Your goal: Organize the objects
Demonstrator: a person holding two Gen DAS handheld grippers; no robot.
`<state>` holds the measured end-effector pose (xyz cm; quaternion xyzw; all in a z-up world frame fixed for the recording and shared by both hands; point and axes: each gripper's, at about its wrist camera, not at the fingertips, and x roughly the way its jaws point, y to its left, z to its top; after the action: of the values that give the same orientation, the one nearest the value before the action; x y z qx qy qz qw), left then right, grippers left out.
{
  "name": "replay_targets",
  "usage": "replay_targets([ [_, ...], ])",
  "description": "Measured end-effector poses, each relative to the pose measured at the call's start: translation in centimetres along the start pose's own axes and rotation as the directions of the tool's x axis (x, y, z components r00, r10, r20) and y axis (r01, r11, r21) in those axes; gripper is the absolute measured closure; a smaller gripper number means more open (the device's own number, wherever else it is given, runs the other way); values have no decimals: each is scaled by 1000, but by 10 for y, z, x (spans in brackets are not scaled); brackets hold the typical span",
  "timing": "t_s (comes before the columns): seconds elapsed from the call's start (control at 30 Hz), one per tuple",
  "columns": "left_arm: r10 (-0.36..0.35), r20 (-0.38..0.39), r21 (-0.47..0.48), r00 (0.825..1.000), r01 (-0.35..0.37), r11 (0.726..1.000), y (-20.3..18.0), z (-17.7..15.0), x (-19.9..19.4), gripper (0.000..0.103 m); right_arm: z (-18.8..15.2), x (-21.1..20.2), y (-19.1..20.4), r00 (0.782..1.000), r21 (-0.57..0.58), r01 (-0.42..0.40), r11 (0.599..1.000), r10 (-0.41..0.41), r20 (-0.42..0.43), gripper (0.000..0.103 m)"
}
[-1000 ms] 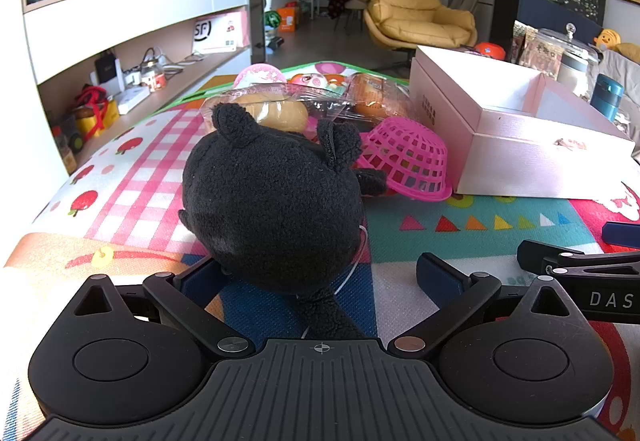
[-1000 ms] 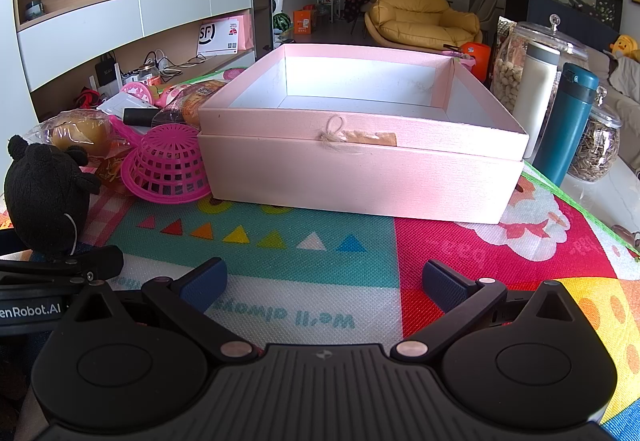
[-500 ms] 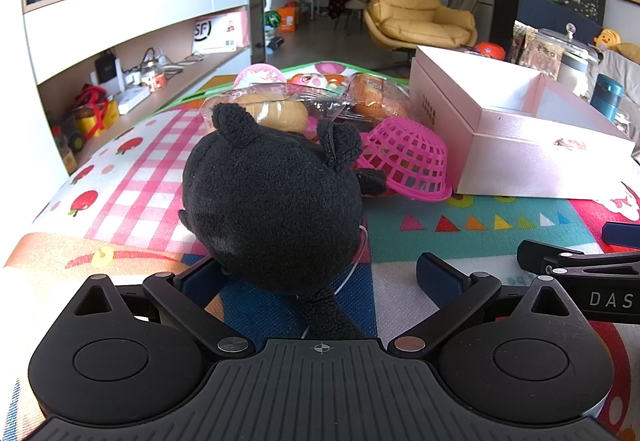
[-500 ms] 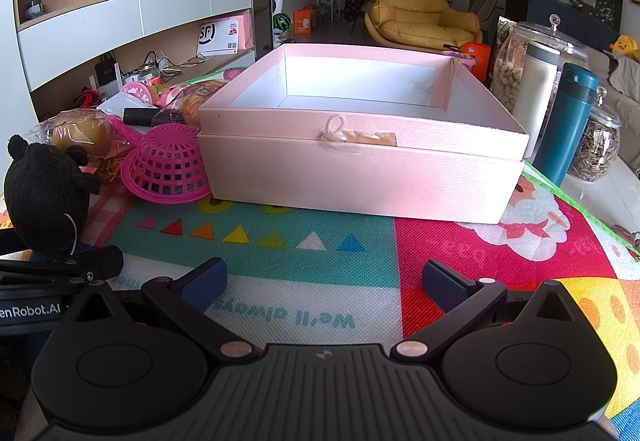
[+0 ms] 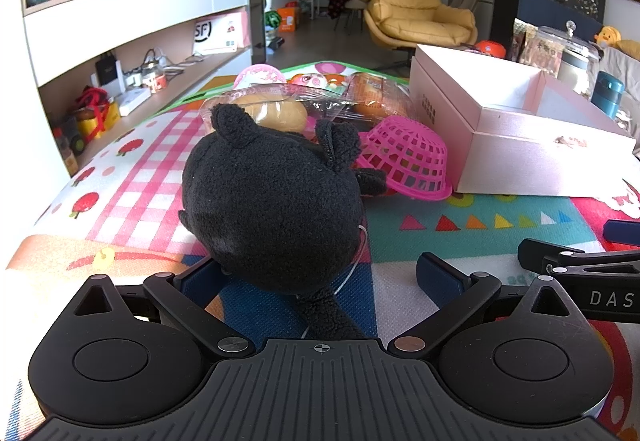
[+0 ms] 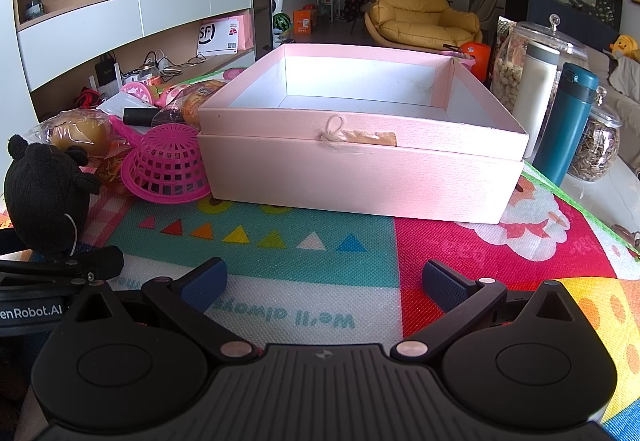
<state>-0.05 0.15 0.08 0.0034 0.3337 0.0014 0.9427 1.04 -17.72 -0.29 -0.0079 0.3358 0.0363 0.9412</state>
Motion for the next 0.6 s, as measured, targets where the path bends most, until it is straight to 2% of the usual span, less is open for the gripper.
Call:
replay_targets([
  [0.6,-2,0,-2,1000,2,1000,-1,-1,-2,0,0,0,1,1000,1,0,1000,0,0,0],
])
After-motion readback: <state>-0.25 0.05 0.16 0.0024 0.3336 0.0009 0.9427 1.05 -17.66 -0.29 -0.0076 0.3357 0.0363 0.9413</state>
